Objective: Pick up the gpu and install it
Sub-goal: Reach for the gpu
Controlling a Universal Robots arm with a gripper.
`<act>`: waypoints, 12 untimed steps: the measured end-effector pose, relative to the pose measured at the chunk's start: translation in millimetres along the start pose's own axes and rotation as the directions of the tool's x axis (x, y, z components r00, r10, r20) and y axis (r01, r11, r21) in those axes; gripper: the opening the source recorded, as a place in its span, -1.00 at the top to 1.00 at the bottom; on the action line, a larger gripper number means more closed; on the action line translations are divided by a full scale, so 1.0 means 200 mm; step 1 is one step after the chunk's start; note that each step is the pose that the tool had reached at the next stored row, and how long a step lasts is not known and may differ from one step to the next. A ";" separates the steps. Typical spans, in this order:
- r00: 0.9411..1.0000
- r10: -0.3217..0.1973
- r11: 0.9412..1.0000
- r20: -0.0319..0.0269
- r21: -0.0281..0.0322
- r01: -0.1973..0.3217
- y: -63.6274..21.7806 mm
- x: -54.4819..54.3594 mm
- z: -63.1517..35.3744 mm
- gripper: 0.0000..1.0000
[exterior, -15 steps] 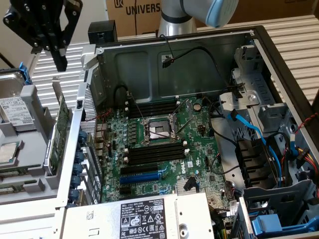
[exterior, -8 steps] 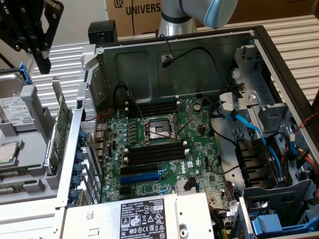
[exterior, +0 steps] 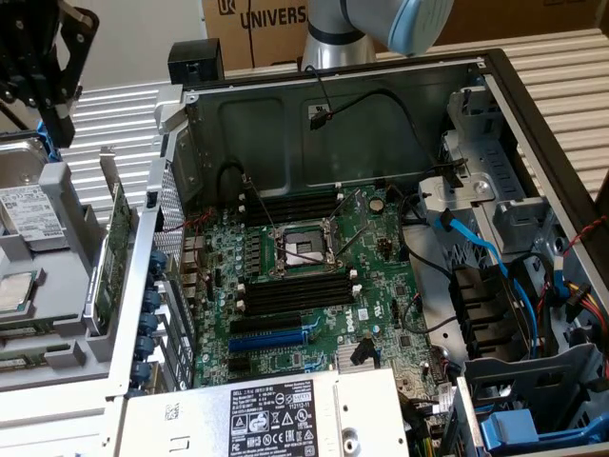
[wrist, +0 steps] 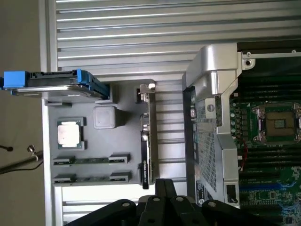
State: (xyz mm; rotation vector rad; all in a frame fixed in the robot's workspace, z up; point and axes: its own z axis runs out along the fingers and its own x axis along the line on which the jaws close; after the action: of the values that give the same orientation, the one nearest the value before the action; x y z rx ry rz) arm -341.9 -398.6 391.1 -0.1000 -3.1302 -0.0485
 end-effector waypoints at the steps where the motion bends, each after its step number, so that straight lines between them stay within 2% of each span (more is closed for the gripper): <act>1: 1.000 -0.001 1.000 0.000 0.000 0.001 -0.001 0.02 0.000 0.79; 6: 1.000 -0.005 1.000 0.000 -0.001 0.005 -0.005 0.06 0.002 0.79; 10: 1.000 -0.007 1.000 -0.001 -0.012 0.007 -0.029 0.06 0.005 0.79; 12: 1.000 -0.007 1.000 -0.001 -0.015 0.007 -0.034 0.06 0.010 0.79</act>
State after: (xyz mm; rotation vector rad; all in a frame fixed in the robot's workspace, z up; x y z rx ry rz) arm -354.5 -404.6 389.1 -0.0896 -3.1296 -0.0719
